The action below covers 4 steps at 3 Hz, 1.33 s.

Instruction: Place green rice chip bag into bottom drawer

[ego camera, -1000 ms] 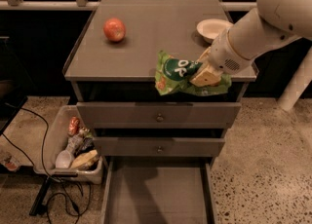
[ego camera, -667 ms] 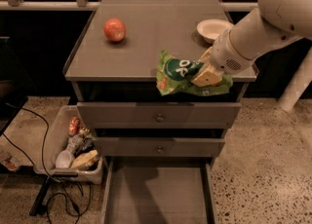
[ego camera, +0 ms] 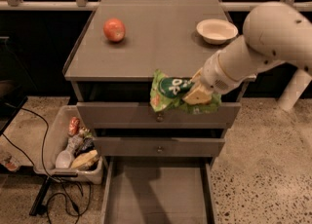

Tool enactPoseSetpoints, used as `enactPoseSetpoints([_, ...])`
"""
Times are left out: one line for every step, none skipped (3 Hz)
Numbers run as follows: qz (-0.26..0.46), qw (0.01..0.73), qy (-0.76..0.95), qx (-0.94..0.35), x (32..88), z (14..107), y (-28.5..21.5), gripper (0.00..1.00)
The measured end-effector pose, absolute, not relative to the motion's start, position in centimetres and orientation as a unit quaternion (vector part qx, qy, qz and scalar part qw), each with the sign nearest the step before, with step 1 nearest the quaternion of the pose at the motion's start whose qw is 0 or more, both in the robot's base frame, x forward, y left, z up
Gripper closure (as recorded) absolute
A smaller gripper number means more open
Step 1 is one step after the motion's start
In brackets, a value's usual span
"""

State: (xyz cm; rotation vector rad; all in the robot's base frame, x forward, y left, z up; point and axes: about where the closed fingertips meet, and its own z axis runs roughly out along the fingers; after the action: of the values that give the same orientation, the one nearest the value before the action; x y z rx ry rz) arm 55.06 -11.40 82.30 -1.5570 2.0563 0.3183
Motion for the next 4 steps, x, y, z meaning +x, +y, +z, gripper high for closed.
enactPoseSetpoints([0.15,0.251,0.768,-0.57,52.6,76.5,-10.1,1.0])
enactPoseSetpoints([0.168,0.255,0.768,-0.563,50.5,71.6,-9.4,1.0])
enactPoseSetpoints([0.157,0.284,0.767,-0.553,49.2,67.7,-9.8,1.0])
enactPoseSetpoints([0.126,0.33,0.772,-0.528,50.9,65.5,-11.2,1.0])
